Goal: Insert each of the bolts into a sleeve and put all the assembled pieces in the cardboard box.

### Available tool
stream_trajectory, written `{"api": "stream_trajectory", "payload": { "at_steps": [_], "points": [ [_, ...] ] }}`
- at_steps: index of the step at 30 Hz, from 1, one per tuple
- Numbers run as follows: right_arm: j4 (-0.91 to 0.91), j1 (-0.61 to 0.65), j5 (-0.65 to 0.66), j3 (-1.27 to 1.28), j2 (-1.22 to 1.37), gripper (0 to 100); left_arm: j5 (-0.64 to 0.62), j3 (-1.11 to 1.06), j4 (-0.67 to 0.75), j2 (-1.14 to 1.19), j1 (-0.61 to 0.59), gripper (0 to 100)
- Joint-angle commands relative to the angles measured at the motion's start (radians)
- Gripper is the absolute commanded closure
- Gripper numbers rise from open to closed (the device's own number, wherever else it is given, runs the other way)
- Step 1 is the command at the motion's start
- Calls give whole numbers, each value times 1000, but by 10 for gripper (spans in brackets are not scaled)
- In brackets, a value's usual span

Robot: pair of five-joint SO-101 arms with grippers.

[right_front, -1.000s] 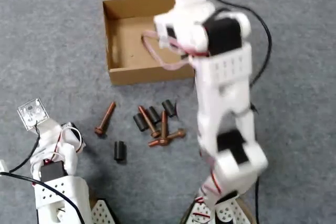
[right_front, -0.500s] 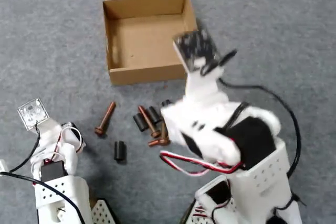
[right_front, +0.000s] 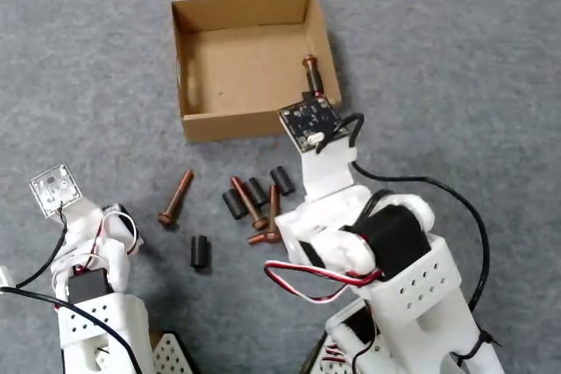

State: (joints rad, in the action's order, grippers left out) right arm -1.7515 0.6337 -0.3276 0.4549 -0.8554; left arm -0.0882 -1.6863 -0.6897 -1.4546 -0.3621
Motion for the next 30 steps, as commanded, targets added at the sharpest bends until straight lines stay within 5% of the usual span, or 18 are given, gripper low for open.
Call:
{"api": "stream_trajectory", "payload": {
  "at_steps": [1, 18, 24, 30],
  "points": [
    [44, 12, -8, -1, -5, 778, 2, -12, -5, -10, 0, 981],
    [336, -76, 51, -77, 585, 781, 2, -12, -5, -10, 0, 981],
    [393, -211, 166, -205, 832, 914, 2, -12, -5, -10, 0, 981],
    [388, -206, 183, -289, 995, 948, 2, -12, -3, -10, 0, 981]
  ]
}}
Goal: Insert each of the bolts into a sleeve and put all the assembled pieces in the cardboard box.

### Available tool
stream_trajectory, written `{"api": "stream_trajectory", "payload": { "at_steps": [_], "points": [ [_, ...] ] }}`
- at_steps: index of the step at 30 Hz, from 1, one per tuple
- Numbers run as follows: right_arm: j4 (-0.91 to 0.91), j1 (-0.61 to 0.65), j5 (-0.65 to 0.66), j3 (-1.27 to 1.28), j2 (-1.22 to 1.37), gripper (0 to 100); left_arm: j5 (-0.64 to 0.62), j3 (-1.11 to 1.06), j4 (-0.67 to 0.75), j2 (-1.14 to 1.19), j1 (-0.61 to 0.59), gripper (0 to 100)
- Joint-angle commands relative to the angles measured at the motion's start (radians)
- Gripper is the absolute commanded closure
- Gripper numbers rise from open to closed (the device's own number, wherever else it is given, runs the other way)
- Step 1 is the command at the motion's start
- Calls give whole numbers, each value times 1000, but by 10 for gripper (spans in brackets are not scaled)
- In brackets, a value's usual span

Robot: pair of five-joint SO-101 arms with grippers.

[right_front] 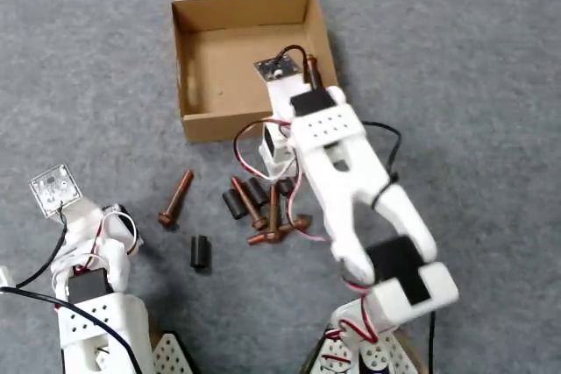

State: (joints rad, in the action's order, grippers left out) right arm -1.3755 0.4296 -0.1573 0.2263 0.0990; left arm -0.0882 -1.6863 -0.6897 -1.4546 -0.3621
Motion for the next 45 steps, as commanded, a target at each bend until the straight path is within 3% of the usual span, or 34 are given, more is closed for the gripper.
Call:
{"api": "stream_trajectory", "payload": {
  "at_steps": [1, 14, 21, 36, 38, 42, 45],
  "points": [
    [12, 2, 12, -67, 59, 948, 2, -12, -3, -10, 0, 981],
    [12, 13, 12, -176, 252, 942, 2, -12, -3, -10, 0, 981],
    [17, 15, 12, -180, 262, 822, 2, -12, -3, -10, 0, 981],
    [43, 31, 26, -245, 420, 822, 2, -12, -3, -10, 0, 981],
    [41, 31, 26, -266, 444, 846, 2, -12, -3, -10, 0, 981],
    [40, 31, 26, -292, 484, 998, 2, -12, -3, -10, 0, 981],
    [2, 31, 26, -311, 496, 989, 2, -12, -3, -10, 0, 981]
  ]
}}
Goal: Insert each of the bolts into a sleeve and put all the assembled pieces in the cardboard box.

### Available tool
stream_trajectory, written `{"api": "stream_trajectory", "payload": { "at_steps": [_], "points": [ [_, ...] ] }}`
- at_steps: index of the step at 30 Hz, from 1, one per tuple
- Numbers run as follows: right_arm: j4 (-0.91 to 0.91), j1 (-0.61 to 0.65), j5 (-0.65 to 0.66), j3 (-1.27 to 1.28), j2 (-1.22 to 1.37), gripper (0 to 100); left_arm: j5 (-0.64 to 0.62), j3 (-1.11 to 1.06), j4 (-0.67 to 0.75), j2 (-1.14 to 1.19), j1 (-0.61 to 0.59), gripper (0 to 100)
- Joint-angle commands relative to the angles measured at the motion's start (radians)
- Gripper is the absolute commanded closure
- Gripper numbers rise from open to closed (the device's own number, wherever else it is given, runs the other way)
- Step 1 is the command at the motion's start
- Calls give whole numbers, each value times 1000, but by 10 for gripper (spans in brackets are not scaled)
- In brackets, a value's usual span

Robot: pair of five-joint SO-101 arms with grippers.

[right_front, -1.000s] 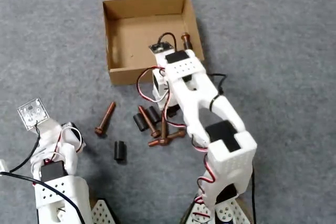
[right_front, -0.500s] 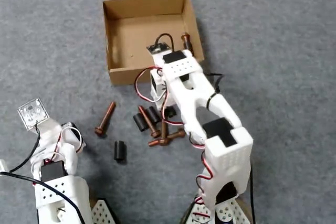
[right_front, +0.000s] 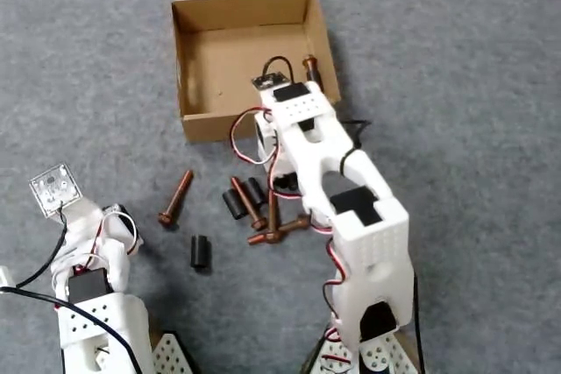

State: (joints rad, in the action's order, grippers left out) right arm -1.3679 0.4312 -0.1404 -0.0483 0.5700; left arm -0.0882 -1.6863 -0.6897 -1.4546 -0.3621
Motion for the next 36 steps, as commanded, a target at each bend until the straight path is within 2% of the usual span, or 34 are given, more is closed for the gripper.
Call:
{"api": "stream_trajectory", "payload": {
  "at_steps": [1, 6, 13, 18, 24, 32, 36],
  "points": [
    [-21, 30, 9, -48, 25, 998, 2, -12, -3, -10, 0, 981],
    [-118, 28, 9, -124, 15, 997, 2, -12, -5, -10, 0, 981],
    [-413, 24, 9, -363, -162, 997, 2, -11, -12, -16, 2, 981],
    [-413, -15, 9, -400, -427, 997, 2, 49, -133, -18, 2, 981],
    [-413, -96, 9, -390, -734, 997, 2, 229, -322, -18, 2, 981],
    [-414, -259, 11, -380, -1109, 997, 3, 321, -405, -10, 2, 981],
    [-414, -317, 11, -272, -1300, 997, 3, 347, -450, -10, 11, 981]
  ]
}}
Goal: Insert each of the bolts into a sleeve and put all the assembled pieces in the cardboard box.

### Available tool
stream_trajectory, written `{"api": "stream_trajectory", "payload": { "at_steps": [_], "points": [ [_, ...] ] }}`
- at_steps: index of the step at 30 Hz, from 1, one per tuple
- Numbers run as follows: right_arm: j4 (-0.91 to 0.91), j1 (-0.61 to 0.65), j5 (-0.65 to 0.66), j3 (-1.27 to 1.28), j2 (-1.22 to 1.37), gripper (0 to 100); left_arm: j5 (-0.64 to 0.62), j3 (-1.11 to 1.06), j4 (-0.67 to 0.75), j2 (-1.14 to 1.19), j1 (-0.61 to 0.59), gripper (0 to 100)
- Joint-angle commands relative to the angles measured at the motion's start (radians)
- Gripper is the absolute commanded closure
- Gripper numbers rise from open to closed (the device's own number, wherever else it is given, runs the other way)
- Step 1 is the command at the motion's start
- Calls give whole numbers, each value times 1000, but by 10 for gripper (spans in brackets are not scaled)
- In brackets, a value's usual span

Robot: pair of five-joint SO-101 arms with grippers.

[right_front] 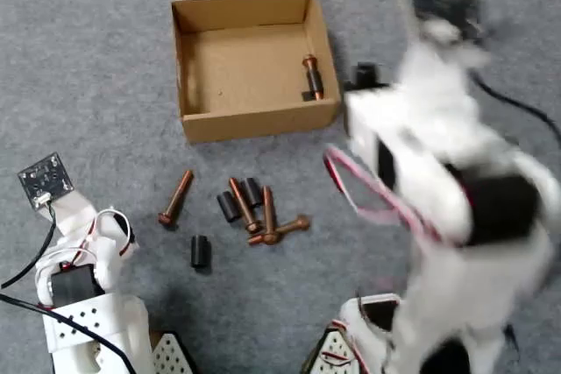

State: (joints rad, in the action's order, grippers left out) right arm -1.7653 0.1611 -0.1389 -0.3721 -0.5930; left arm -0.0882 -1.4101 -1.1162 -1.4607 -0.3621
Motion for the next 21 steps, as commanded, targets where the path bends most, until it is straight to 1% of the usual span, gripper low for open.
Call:
{"api": "stream_trajectory", "payload": {
  "at_steps": [1, 8, 13, 15, 16, 19, 21],
  "points": [
    [-17, -51, 9, 90, -185, 997, 6, 84, -38, -4, 26, 981],
    [-17, -51, 5, 309, -506, 997, 3, 186, -204, -4, 149, 981],
    [-17, -50, 2, 432, -685, 997, 8, 199, -259, -8, 160, 981],
    [-17, -47, 2, 478, -745, 997, 12, 241, -273, -4, 161, 981],
    [-17, -45, 0, 499, -773, 997, 37, 269, -275, -4, 166, 981],
    [-17, -44, 0, 558, -843, 997, 163, 359, -292, -2, 262, 981],
    [-17, -45, 0, 581, -877, 997, 204, 417, -324, -2, 318, 981]
  ]
}}
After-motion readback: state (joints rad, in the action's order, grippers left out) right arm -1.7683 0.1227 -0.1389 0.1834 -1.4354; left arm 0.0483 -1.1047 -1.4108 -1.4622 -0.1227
